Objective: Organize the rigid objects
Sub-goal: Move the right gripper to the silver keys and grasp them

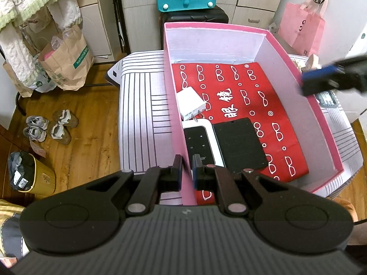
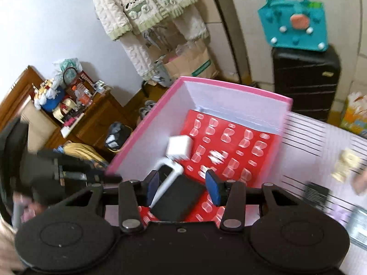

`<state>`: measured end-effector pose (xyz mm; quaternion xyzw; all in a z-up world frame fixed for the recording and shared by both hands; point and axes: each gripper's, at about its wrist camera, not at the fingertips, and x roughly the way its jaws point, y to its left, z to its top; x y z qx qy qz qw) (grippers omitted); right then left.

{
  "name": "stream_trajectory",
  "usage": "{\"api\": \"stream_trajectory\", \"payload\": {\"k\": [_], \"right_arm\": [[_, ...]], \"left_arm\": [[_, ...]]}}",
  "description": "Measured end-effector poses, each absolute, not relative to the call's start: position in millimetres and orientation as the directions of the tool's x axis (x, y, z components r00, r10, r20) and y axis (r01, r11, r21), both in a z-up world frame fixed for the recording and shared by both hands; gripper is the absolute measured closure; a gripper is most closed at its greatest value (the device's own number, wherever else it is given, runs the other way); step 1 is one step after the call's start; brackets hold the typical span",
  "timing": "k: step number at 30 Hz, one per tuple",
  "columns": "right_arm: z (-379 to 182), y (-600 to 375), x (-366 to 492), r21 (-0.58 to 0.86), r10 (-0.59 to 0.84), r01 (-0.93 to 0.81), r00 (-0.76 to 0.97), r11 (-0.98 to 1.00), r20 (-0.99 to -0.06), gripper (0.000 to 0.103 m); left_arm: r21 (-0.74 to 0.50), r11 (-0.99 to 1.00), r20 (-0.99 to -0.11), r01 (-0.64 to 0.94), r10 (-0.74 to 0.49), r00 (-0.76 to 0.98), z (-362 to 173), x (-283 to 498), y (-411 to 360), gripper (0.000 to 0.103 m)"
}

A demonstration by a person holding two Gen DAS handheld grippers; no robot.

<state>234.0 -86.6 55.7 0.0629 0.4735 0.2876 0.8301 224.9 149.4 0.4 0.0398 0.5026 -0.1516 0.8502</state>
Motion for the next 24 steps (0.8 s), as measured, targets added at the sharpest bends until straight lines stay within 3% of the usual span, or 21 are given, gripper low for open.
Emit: {"api": "stream_trajectory", "payload": {"k": [6, 8, 15, 24], "right_arm": [[52.9, -134.1, 178.7, 0.235, 0.461, -0.445, 0.513, 0.864, -0.724, 0.05], [42.7, -146.6, 163.3, 0.175, 0.416, -0.438, 0.547, 0.882, -0.727, 0.043], [-6.1, -181.3, 131.6, 0.178, 0.372, -0.394, 0.498, 0.902, -0.784, 0.043], [-41.0, -178.4, 108.9, 0.149, 0.406, -0.473, 0.507, 0.868, -0.761, 0.043]], "left_arm": [[-0.062, 0.956, -0.875, 0.286, -0.19, 0.445, 2.4, 226.2, 145.3, 0.095], [-0.026, 0.957, -0.871, 0.288, -0.163, 0.464, 3.0, 221.9, 139.9, 0.095], [0.1, 0.954, -0.863, 0.282, -0.057, 0.501, 4.9, 214.3, 119.6, 0.095], [0.161, 0.957, -0.865, 0.24, 0.019, 0.502, 7.1, 213.2, 107.3, 0.095]]}}
